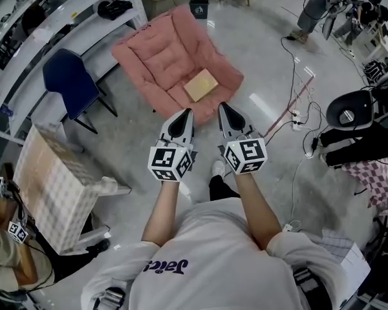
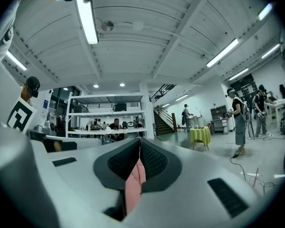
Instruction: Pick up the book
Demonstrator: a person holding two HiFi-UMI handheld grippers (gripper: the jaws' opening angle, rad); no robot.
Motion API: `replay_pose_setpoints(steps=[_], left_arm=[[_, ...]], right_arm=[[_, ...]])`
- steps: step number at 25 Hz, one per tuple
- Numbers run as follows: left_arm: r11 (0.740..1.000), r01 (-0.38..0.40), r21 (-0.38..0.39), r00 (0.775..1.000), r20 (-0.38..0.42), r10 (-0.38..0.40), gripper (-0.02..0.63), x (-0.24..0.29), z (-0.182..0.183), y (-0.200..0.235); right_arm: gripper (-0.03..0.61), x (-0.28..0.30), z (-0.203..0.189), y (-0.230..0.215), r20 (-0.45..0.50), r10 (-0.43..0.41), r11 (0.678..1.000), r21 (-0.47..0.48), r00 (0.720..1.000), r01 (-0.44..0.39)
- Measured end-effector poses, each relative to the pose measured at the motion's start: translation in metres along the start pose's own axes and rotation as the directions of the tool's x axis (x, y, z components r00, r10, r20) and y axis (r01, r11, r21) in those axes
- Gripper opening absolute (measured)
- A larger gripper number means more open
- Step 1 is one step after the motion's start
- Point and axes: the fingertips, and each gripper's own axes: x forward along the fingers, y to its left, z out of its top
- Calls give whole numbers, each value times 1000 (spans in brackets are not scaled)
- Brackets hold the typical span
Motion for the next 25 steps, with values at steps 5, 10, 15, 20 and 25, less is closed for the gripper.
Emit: replay_pose_setpoints(steps=[5, 10, 15, 20, 25], left_arm=[[1000, 1, 26, 1000, -3, -1, 17, 85, 9, 16], [999, -6, 46, 1000, -7, 6, 17, 152, 9, 33], [999, -1, 47, 1000, -21, 2, 17, 209, -3, 48], [999, -15, 31, 989, -144, 20, 17, 239, -46, 78], [1000, -6, 7, 959, -283, 8, 17, 273, -97, 117]], right_arm=[[15, 63, 9, -58, -2, 41, 999, 29, 999, -41], [15, 114, 13, -103, -2, 74, 996, 59, 997, -74], [15, 159, -15, -143, -67, 98, 989, 113, 993, -91], [15, 183, -49, -161, -134, 98, 985, 154, 986, -76], [15, 210, -98, -187, -243, 74, 978, 205, 967, -23]])
